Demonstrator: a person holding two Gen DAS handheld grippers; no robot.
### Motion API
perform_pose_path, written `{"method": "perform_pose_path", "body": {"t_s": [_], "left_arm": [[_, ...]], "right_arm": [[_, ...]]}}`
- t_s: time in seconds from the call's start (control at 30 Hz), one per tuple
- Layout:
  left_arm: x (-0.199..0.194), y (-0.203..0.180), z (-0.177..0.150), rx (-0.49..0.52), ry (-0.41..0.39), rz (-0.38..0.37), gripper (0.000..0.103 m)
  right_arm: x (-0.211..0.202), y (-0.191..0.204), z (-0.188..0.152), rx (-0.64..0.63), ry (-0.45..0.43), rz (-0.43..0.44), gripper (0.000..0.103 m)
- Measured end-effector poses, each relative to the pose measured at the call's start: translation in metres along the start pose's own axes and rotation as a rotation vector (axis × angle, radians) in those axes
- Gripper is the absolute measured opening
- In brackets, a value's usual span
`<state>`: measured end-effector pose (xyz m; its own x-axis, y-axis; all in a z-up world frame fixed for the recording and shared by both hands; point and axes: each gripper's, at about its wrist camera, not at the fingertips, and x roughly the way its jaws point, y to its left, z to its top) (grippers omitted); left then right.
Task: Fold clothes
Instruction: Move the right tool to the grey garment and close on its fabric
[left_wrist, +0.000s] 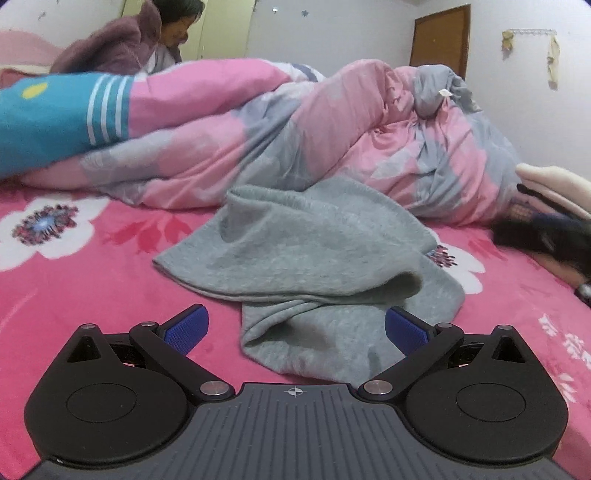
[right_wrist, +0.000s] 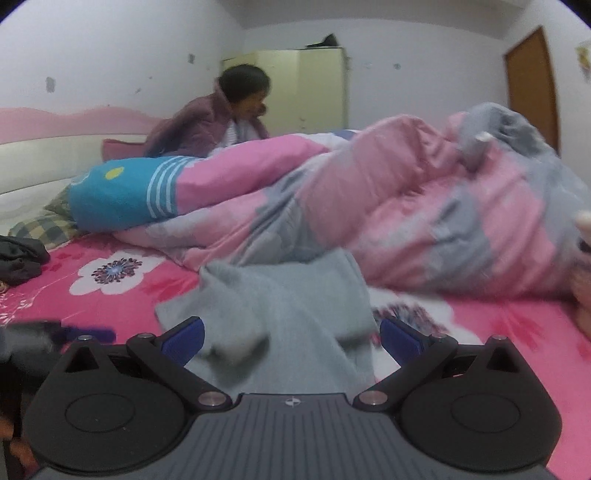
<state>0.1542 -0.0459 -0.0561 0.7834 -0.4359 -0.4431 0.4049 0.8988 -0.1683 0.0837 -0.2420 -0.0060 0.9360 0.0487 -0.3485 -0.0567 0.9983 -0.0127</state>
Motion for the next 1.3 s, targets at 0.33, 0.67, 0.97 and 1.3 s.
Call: {"method": "perform_pose_path", "body": {"t_s": [0.33,0.67,0.97,1.3], "left_arm": [[0.021,0.036,0.006,-0.132,0.088,-0.029,0.058],[0.021,0.058,0.006,-0.222,0.09,0.01,0.047],[0.002,0.072,0.009,-0.242,-0.006,0.068,0.047],[-0.008,0.084,0.011,-0.293,-0.035,0.069,0.047]], "right_arm": [[0.183,0.015,0.053,0.004,0.205,0.17,0.103],[0.195,0.031,0.034,0.065,0.362,0.311,0.074],[0.124,0.042,0.034,-0.024,0.335,0.276,0.012],[-0.038,-0.032,0.024,0.264,0.104,0.163,0.011]]}}
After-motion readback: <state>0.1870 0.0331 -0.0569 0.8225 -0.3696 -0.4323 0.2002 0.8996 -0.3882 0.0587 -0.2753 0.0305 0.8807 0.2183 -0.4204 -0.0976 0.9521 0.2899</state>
